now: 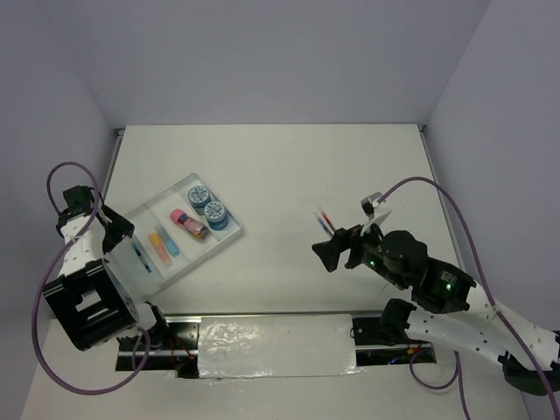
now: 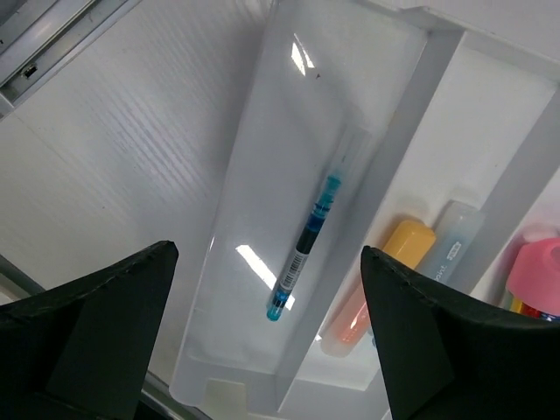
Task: Sort the stationery into containers
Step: Place the pen in the storage box, then pick up the pen from the center of the board.
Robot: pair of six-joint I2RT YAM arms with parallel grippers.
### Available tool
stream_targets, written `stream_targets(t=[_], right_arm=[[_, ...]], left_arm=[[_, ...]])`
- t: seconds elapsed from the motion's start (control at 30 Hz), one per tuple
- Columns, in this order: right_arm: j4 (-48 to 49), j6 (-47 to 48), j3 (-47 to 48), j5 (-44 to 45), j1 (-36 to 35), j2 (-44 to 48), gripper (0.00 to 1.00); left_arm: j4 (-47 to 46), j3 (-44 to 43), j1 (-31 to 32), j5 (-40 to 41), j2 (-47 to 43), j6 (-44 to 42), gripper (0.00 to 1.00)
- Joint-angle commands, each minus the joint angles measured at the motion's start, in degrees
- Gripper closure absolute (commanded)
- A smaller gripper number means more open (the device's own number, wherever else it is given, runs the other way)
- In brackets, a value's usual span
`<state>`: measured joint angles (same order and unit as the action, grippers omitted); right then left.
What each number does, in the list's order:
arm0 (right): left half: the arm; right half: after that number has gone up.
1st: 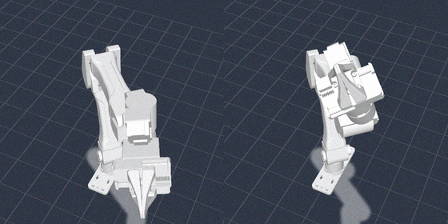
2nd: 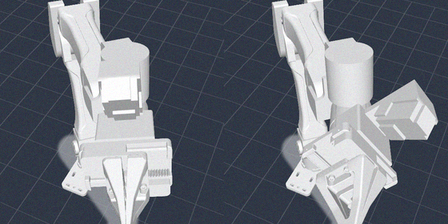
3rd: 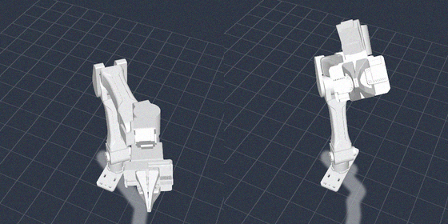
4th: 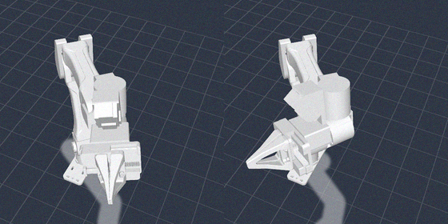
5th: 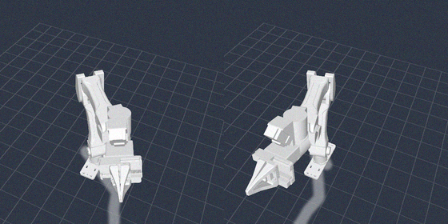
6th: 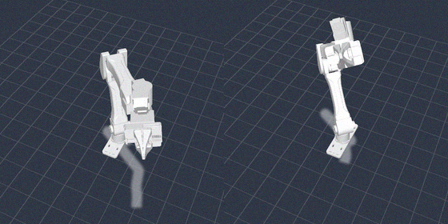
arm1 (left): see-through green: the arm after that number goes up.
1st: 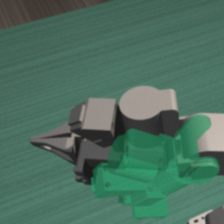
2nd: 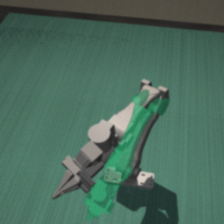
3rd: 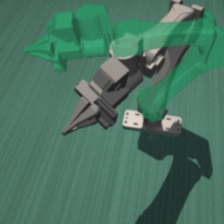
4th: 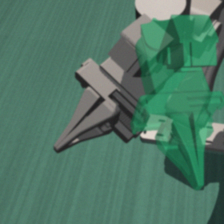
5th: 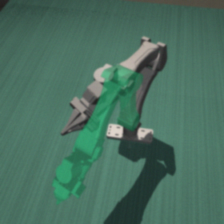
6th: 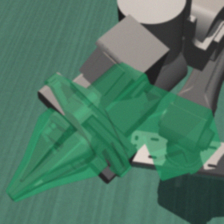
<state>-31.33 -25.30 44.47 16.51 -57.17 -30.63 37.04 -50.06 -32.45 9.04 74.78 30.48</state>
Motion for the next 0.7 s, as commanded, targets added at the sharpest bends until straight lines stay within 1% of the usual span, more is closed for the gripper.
stream_targets(t=[0.0,0.03,0.07,0.1,0.13,0.17,0.2,0.23,0.27,0.3,0.33,0.37,0.43,0.47,0.5,0.67], right_arm=[[1.37,1.04,1.14,5.45,1.44,-4.86,0.00],[0.58,1.56,2.37,5.29,5.36,-9.66,0.00],[-1.61,2.00,3.25,2.41,8.36,-12.49,0.01],[-1.97,2.62,3.78,1.43,11.08,-14.96,0.04],[-2.07,4.10,3.96,1.07,13.55,-19.42,0.05],[-1.28,5.16,3.79,0.02,18.45,-21.64,0.09],[-0.49,7.09,3.70,-1.12,23.72,-26.10,0.25],[0.21,8.06,3.70,-2.44,25.77,-28.15,0.34],[1.18,9.12,3.70,-5.15,27.27,-30.34,0.44],[1.97,11.82,4.13,-6.22,28.33,-34.54,0.48],[3.28,13.16,4.66,-6.75,29.30,-36.67,0.51],[3.73,15.52,5.45,-6.23,29.39,-41.30,0.56],[3.82,18.34,8.43,-7.19,29.74,-45.99,0.63],[3.56,19.40,9.66,-7.54,29.83,-48.44,0.65],[3.47,20.72,11.76,-8.07,29.92,-52.30,0.65],[3.91,22.22,16.52,-7.81,30.01,-61.19,0.62]], left_arm=[[-0.29,-0.91,-0.42,0.73,-4.28,0.72,0.01],[-1.34,-0.48,-0.25,-2.33,-5.77,0.20,0.01],[-2.40,0.57,-0.16,-4.10,-9.88,-0.24,0.01],[-4.32,1.10,0.88,-5.77,-12.27,-0.59,0.01],[-5.56,1.72,2.20,-8.92,-14.64,-0.68,0.01],[-7.05,3.46,4.39,-10.34,-19.36,-0.86,0.01],[-8.37,3.83,9.37,-9.75,-21.24,-0.86,0.01],[-7.60,3.48,11.42,-9.31,-22.39,-0.95,0.01],[-6.72,2.61,13.18,-7.13,-23.97,-0.95,0.01],[-6.02,2.34,14.85,-6.06,-24.50,-0.95,0.01],[-6.19,2.51,14.87,-6.57,-25.38,-1.12,0.01],[-6.54,2.60,14.96,-7.45,-25.74,-1.30,0.01],[-7.15,2.95,15.31,-8.68,-26.00,-1.56,0.01],[-7.41,2.95,15.39,-9.90,-25.92,-1.65,0.01],[-7.59,3.04,15.48,-10.53,-25.74,-1.83,0.01],[-7.15,2.34,15.48,-12.64,-22.67,-2.70,0.01]])
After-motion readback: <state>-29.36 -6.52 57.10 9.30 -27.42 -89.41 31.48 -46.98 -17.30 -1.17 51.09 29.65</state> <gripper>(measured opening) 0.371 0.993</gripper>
